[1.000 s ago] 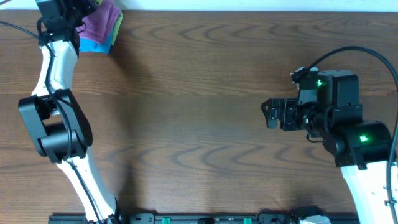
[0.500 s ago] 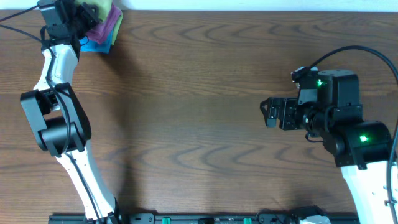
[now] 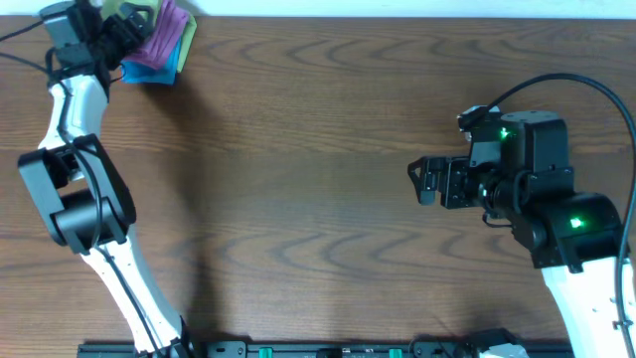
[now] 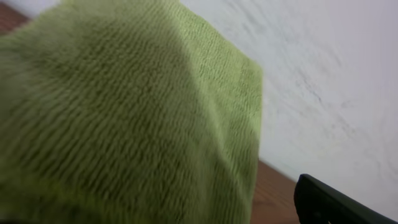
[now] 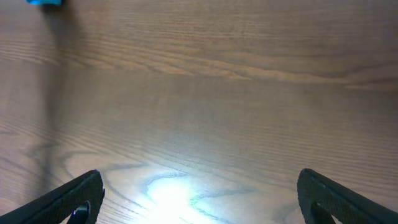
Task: Fold the cloth
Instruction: 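Lower the green bundle onto the cloth stack and release it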
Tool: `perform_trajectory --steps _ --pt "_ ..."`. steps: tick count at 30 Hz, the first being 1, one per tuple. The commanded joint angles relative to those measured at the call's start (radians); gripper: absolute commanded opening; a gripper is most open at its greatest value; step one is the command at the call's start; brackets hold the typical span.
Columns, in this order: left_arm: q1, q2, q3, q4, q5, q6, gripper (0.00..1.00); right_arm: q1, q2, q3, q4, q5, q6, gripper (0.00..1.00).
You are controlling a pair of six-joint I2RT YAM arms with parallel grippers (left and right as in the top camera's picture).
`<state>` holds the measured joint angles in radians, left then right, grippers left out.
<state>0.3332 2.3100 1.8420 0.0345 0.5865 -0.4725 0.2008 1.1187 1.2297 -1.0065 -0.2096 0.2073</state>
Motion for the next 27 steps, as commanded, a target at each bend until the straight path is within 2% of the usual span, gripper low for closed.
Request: perform_trajectory --steps 1,13,27 --pt "0.021 0.006 0.027 -0.014 0.071 -0.008 0.95 0.01 -0.006 0.014 0.009 -0.008 0.024 0.99" --pt "0.027 0.004 0.027 -0.099 0.167 -0.015 0.95 0.01 -0.006 0.014 0.034 -0.008 0.024 0.99" --pt "0.052 -0.036 0.027 -0.199 0.163 0.009 0.95 0.01 -0.006 0.014 0.03 -0.008 0.024 0.99"
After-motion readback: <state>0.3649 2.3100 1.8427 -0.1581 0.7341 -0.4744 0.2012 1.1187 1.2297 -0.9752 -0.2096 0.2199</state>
